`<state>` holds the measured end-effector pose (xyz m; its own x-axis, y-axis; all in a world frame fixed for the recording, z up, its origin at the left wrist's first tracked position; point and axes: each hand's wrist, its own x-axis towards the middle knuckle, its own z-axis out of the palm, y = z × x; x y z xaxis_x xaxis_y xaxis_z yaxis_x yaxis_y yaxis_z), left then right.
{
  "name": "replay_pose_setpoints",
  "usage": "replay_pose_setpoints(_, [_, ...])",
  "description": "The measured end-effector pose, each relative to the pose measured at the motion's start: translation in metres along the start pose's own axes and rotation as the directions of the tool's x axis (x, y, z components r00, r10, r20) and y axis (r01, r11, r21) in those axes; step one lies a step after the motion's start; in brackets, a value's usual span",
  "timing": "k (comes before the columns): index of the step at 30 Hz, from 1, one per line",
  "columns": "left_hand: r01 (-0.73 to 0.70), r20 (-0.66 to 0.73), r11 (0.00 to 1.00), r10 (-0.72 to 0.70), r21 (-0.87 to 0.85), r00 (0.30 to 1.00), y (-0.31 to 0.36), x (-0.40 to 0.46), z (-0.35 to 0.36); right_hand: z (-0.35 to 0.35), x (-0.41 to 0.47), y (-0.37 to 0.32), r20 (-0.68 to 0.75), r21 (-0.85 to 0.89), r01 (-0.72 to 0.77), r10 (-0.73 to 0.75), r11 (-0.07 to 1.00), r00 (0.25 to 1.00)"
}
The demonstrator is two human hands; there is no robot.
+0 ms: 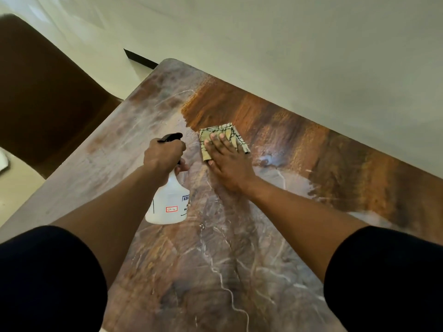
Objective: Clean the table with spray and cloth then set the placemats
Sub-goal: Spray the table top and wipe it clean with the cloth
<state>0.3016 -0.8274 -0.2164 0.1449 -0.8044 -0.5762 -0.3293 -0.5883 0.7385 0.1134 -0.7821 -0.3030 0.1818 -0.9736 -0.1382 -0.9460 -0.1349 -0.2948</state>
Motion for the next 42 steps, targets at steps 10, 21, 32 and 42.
replay_pose_setpoints(10, [0.011,-0.061,0.998,-0.014,-0.054,0.998,-0.043,-0.083,-0.024,0.025,-0.074,-0.059,0.112,0.002,0.086,-0.086,0.996,0.99])
replay_pose_setpoints(21, [0.031,-0.117,0.997,-0.04,-0.077,0.992,-0.066,-0.113,-0.04,0.016,-0.082,-0.07,0.204,0.004,0.11,-0.109,0.994,0.973])
replay_pose_setpoints(32, [0.012,-0.091,0.996,-0.019,-0.084,0.996,-0.053,-0.092,-0.035,0.022,-0.075,-0.073,0.196,-0.009,0.045,-0.042,0.999,0.98])
replay_pose_setpoints(42, [0.003,-0.025,0.997,-0.006,-0.081,1.0,-0.024,-0.043,-0.047,0.009,-0.02,-0.068,0.17,0.011,-0.112,0.108,0.994,0.979])
